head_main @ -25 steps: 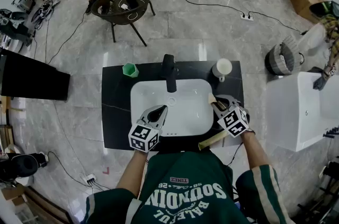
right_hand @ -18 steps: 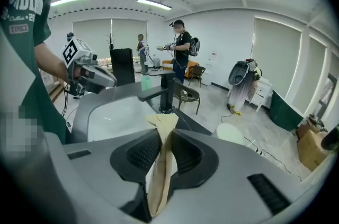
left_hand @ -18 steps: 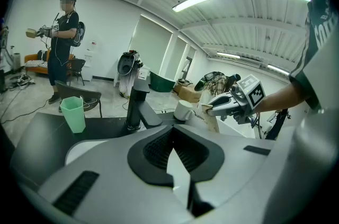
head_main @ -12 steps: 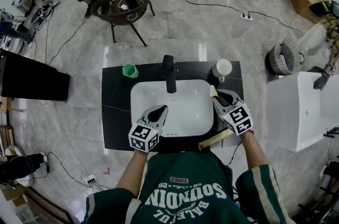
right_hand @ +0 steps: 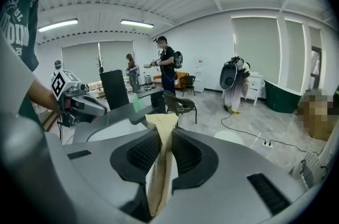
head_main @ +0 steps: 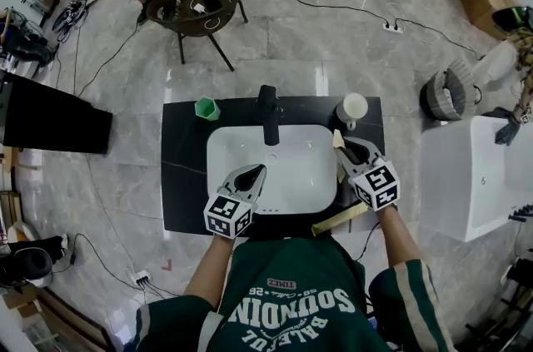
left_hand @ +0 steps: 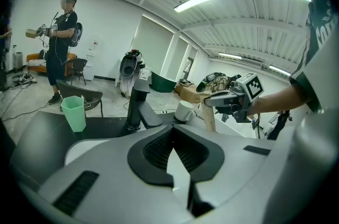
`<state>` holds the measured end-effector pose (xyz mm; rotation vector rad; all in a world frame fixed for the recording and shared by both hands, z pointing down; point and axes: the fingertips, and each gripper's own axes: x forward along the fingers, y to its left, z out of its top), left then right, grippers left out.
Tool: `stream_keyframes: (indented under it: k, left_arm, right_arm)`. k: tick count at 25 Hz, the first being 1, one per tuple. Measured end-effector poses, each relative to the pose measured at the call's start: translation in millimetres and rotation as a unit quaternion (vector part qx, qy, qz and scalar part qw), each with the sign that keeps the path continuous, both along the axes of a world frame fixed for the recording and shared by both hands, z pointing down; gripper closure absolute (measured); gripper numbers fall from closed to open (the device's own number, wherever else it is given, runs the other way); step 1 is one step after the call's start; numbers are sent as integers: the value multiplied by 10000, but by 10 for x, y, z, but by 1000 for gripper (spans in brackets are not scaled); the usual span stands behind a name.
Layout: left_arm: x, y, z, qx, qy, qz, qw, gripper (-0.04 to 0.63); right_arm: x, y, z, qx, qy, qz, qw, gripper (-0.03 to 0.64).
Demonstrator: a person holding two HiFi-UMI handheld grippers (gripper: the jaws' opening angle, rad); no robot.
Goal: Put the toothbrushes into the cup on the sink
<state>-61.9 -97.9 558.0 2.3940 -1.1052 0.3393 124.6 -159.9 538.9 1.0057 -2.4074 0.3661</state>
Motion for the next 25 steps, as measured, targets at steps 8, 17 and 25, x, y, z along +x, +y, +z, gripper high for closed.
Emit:
stream_keyframes:
  k: [8,17,25]
  left_arm:
    - [40,-18,6,-27,-8,-77,10000,586]
    - [64,-51,0,-35,2,-144,9999,586]
    - [44,-55,34,-76,-21,-194,9998,586]
  right_arm:
    - [-14,-170,-131,119,-281,51,9995,534]
    - [41,-421,-443,183,-1021,319,9941,535]
    - [247,-767,-813,427,-1629,699,9832,537]
